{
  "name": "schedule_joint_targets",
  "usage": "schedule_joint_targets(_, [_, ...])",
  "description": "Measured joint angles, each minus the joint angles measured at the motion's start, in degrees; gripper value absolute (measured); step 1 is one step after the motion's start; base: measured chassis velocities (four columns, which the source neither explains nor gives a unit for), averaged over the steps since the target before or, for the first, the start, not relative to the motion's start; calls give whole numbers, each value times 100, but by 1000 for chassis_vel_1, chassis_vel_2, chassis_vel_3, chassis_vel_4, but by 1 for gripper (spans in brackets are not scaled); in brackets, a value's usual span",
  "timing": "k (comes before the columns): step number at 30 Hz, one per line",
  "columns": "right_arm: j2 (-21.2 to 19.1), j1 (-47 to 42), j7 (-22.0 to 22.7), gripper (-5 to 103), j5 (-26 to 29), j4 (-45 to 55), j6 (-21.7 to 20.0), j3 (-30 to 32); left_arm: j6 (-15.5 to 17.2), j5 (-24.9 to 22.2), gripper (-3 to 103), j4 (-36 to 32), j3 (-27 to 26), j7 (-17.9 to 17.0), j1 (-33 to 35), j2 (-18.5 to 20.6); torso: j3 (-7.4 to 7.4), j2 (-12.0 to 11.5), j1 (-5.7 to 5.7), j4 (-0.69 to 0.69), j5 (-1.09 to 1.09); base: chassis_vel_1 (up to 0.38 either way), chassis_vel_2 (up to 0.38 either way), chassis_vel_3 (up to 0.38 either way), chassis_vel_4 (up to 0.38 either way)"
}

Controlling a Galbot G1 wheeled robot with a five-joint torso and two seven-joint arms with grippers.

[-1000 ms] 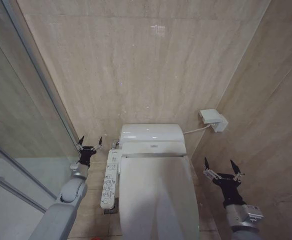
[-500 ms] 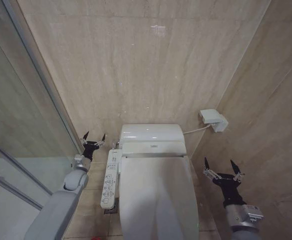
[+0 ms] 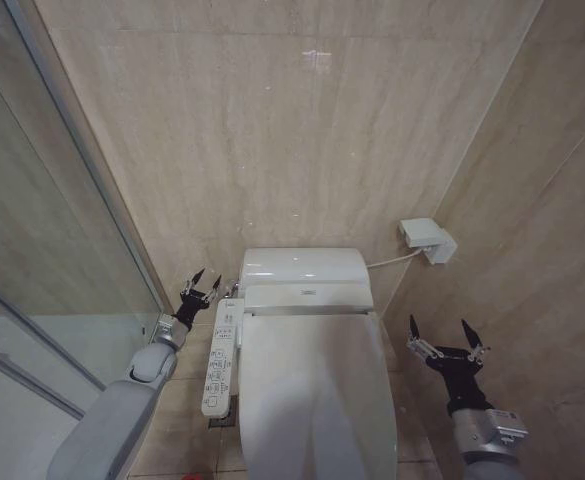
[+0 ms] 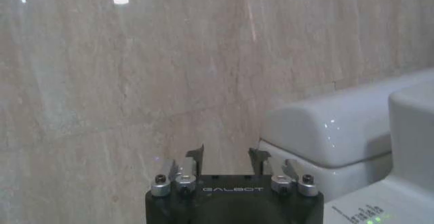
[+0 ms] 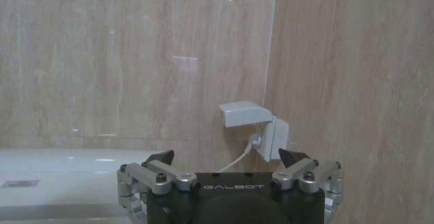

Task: Open the toilet lid, clean the toilet bowl with a toilet brush, close the toilet lid, and flush.

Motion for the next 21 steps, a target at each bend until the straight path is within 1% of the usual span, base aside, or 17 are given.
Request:
schedule_joint_targets(4, [0,0,0,100,0,0,0,0,-68,107,57,125,9,107,-79,-9,0,0,0,-1,0,0,0,0,0])
schedule_joint_targets(5, [0,0,0,100,0,0,0,0,-83,128,30,153,15,130,-94,-12,0,0,0,-1,0,0,0,0,0])
schedule_joint_targets(11, [0,0,0,100,0,0,0,0,-112,156,30,206,42,178,-113,-23,0,0,0,0,0,0,0,0,0])
schedule_joint_targets(12, [0,0,0,100,0,0,0,0,-115,156,4,210,35,179,-113,-34,-1,0,0,0,0,0,0,0,0])
schedule_joint_targets(18, [0,0,0,100,0,0,0,0,-125,157,4,213,-1,180,-107,-71,-1,1,0,-1,1,-29,28,22,-26])
schedule_joint_targets(19, [0,0,0,100,0,0,0,0,-129,159,0,216,-4,180,-101,-73,0,1,0,-1,0,-56,43,48,-54])
schedule_joint_targets(21, [0,0,0,100,0,0,0,0,-138,170,0,229,-9,192,-92,-74,0,1,1,-1,0,-39,48,52,-53])
